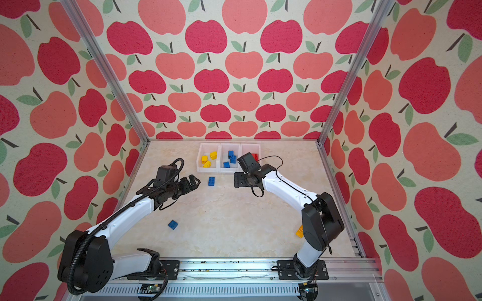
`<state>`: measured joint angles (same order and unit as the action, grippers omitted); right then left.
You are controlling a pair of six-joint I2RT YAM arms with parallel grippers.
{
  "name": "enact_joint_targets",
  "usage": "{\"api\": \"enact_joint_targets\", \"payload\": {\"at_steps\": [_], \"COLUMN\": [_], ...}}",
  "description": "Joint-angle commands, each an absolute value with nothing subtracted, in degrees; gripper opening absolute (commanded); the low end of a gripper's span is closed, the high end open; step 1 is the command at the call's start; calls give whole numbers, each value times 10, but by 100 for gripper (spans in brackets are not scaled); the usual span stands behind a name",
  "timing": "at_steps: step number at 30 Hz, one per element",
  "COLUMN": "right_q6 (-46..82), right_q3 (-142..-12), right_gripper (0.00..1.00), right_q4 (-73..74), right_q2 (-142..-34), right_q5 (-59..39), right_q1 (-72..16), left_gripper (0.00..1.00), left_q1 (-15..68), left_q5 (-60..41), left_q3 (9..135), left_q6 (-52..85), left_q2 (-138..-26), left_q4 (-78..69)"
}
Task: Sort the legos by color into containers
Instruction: 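Raise the right gripper from the bin and move toward the yellow brick nearer the robot, then lower the right gripper over the yellow brick nearer the robot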
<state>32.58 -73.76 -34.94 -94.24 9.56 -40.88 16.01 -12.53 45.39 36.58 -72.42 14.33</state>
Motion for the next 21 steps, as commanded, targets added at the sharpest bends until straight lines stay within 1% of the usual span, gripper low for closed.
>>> {"api": "enact_joint_targets", "payload": {"at_steps": [1,10,16,21], "right_q6": [373,458,489,492], "right_q3": [-708,-593,-538,-502], "right_gripper": [90,92,96,96], "right_q4": [-441,-499,-553,-582], "right_q2": [-914,-816,-745,-692], "right_q5": [117,104,107,103], "right_q1": [-397,-328,-270,-212], "left_gripper": [99,99,99,99], "left_q1": [163,162,163,165], "left_q5": [-127,-130,-135,-144], "left_q3": [465,458,456,459], "left_q6": [367,365,367,368], "left_q2": [-722,-720,-721,-735], "left_q4": [136,135,128,120]}}
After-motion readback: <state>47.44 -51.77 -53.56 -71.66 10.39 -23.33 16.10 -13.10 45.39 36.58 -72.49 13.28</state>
